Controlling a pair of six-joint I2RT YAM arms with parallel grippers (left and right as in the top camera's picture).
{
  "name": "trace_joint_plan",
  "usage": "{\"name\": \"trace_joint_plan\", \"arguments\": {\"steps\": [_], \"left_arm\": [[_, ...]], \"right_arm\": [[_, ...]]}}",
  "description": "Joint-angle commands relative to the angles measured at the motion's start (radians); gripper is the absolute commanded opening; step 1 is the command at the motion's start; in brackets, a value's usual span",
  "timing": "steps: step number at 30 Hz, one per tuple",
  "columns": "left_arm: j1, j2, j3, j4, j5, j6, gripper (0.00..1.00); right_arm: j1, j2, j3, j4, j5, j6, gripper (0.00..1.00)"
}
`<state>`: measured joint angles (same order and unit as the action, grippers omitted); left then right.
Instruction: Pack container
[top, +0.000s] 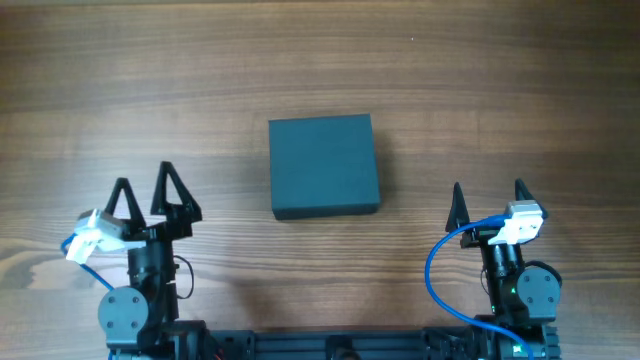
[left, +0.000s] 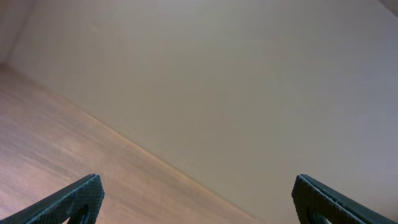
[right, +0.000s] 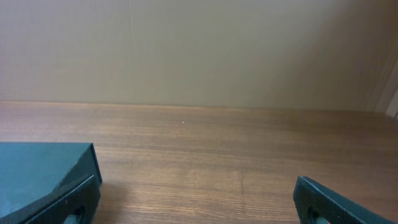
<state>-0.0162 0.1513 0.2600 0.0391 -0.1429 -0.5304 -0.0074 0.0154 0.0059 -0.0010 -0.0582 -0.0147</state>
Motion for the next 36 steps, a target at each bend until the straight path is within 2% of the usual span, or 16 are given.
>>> {"name": "trace_joint_plan", "arguments": {"steps": [1, 9, 21, 24, 26, 29, 31, 36], "left_arm": [[0.007, -0.048, -0.07, 0.014, 0.066, -0.01, 1.0], [0.007, -0.132, -0.177, 0.012, 0.143, -0.01, 1.0], [0.007, -0.148, -0.254, 0.013, 0.15, -0.007, 1.0], [0.007, -0.148, -0.254, -0.031, 0.119, 0.08, 1.0], [0.007, -0.148, -0.254, -0.041, 0.113, 0.282, 1.0], [0.007, -0.148, -0.254, -0.058, 0.129, 0.496, 1.0], [0.007, -0.148, -0.254, -0.057, 0.143, 0.547, 1.0], [0.008, -0.148, -0.254, -0.075, 0.142, 0.553, 1.0]], "right_arm": [[-0.003, -0.008, 0.0, 0.003, 0.014, 0.017, 1.0], [-0.003, -0.008, 0.0, 0.003, 0.014, 0.017, 1.0], [-0.003, -0.008, 0.0, 0.003, 0.014, 0.017, 1.0], [-0.003, -0.008, 0.0, 0.003, 0.014, 0.017, 1.0], [-0.003, -0.008, 0.0, 0.003, 0.014, 0.017, 1.0], [-0.003, -0.008, 0.0, 0.003, 0.014, 0.017, 1.0], [-0.003, -0.008, 0.0, 0.003, 0.014, 0.017, 1.0], [-0.003, -0.008, 0.0, 0.003, 0.014, 0.017, 1.0]]}}
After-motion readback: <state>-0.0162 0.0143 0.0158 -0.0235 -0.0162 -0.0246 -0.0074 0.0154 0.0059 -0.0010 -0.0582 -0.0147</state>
